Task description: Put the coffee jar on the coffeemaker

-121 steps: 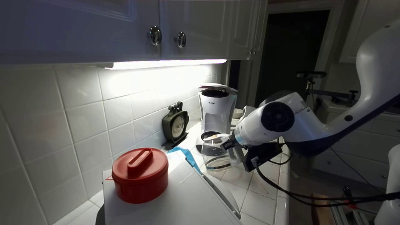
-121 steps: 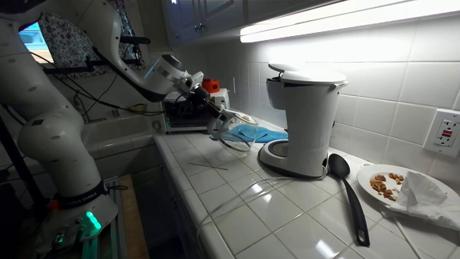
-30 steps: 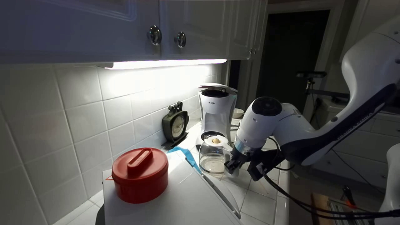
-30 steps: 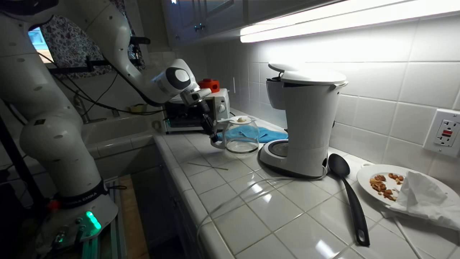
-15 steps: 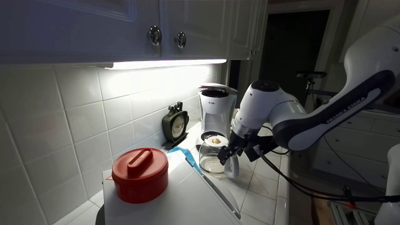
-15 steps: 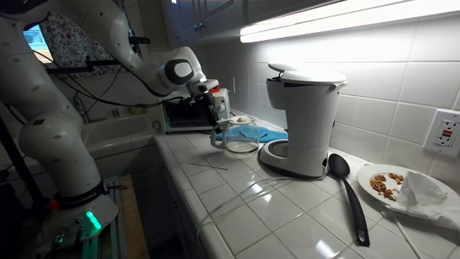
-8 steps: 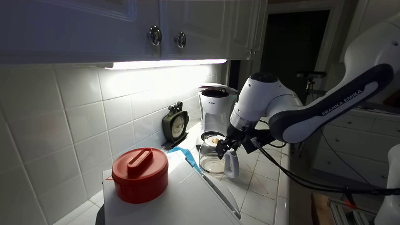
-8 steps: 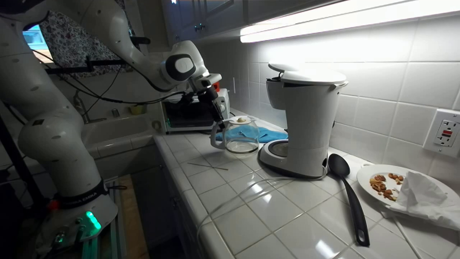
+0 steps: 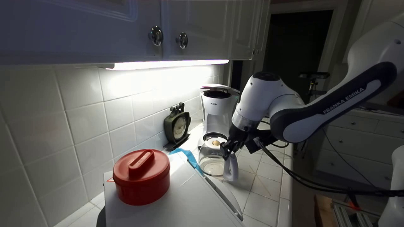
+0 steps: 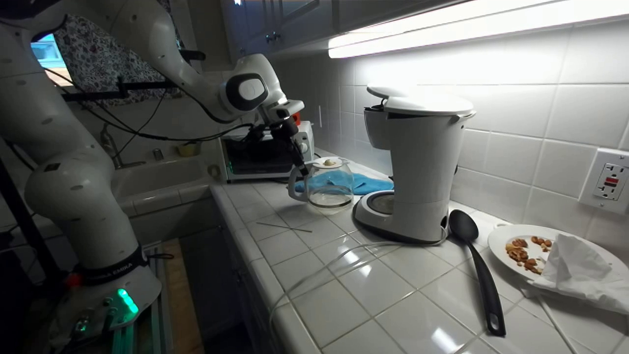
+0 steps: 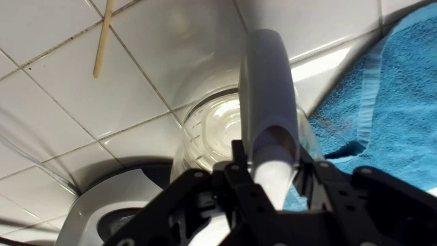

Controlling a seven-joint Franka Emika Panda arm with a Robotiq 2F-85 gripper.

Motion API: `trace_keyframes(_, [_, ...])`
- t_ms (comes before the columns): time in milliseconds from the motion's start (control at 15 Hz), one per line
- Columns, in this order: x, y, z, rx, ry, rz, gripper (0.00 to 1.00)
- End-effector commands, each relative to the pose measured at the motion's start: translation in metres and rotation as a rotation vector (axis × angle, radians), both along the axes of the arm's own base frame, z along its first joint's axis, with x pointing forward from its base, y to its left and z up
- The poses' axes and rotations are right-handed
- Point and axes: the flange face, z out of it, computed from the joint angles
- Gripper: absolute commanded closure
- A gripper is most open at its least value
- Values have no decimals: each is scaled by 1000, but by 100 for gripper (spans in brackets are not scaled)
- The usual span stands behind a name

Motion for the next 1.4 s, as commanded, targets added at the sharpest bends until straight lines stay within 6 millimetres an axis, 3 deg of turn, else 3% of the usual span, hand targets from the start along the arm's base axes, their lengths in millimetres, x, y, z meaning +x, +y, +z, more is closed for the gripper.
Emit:
trace_keyframes(0, [-1, 0, 5, 12, 1, -2, 91])
trace_keyframes(733, [-10, -11, 37, -66, -80, -86, 91])
trace_keyframes(1333, [-15, -40, 61, -39, -130, -167, 91])
